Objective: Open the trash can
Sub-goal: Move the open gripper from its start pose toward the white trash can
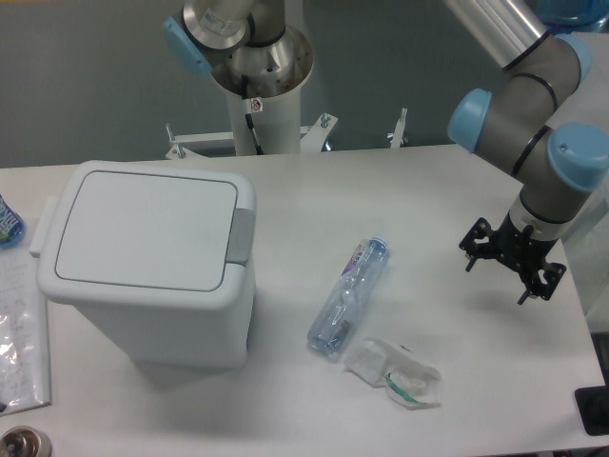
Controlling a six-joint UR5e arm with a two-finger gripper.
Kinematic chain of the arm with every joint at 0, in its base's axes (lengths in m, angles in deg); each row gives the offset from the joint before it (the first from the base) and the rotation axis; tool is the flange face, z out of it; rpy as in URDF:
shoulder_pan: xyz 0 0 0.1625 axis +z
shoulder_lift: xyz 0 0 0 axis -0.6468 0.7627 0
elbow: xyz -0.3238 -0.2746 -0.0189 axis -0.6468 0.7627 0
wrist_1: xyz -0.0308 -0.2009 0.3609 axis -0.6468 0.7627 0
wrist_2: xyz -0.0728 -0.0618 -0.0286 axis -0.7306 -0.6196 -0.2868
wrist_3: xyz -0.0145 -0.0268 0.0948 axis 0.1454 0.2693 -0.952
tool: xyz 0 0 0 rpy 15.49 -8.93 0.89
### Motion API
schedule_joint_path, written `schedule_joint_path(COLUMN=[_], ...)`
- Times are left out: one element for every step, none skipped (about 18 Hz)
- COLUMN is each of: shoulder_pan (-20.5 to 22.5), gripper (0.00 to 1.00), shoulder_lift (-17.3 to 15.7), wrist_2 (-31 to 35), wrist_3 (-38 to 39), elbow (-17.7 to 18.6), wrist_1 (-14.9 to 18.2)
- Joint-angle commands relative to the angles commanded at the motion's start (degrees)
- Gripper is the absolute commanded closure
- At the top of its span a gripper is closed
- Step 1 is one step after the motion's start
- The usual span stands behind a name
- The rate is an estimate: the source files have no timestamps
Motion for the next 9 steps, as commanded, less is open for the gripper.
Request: schedule_joint_path(shoulder_pan=[-0.09, -0.35, -0.79, -1.49, -2.19, -2.81, -3.33, -3.69, -4.04], gripper=[0.00, 0.00, 0.00, 0.00, 0.00, 0.00, 0.00, 0.00, 0.00], shoulder_lift=[-0.09, -0.17, -0.26, -0.26, -0.35, -0.35, -0.44, -0.44, -0.44], wrist_2=[-0.17, -0.44, -0.53, -0.53, -0.53, -0.53, -0.53, -0.70, -1.49], wrist_3=[0.00, 0.17, 0.44, 0.61, 0.70, 0.70, 0.79, 0.79, 0.97], elbow=[0.17, 0.18, 0.18, 0.09, 0.00, 0.09, -0.09, -0.26, -0.44], wrist_1=[0.00, 0.09, 0.09, 0.09, 0.09, 0.09, 0.18, 0.18, 0.18])
